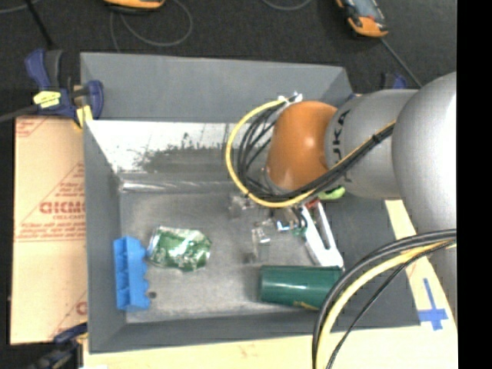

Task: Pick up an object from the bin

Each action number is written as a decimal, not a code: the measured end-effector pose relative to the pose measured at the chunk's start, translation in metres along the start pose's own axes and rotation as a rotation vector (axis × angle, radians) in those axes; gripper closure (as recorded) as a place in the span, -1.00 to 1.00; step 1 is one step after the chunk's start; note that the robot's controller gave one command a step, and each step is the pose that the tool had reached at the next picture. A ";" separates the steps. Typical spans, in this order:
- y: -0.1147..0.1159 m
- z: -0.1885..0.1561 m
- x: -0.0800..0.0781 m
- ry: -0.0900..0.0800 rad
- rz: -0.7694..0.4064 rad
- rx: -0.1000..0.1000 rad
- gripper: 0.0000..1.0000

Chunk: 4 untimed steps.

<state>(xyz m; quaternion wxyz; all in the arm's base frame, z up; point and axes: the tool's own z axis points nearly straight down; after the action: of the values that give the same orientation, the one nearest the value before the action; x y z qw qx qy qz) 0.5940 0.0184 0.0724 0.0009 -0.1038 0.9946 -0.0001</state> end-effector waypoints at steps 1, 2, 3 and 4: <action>0.027 -0.004 0.010 -0.003 0.005 0.003 -1.00; 0.055 -0.001 0.004 0.001 -0.021 -0.003 -1.00; 0.072 -0.001 -0.033 -0.004 -0.050 0.000 -1.00; 0.109 0.000 -0.013 -0.002 -0.088 0.002 -1.00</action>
Offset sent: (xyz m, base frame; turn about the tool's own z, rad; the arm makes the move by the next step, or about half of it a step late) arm 0.0126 0.0559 -0.0024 -0.0354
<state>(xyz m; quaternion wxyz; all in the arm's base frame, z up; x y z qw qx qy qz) 0.5844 0.1274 0.0719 0.0019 -0.1474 0.9891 -0.0011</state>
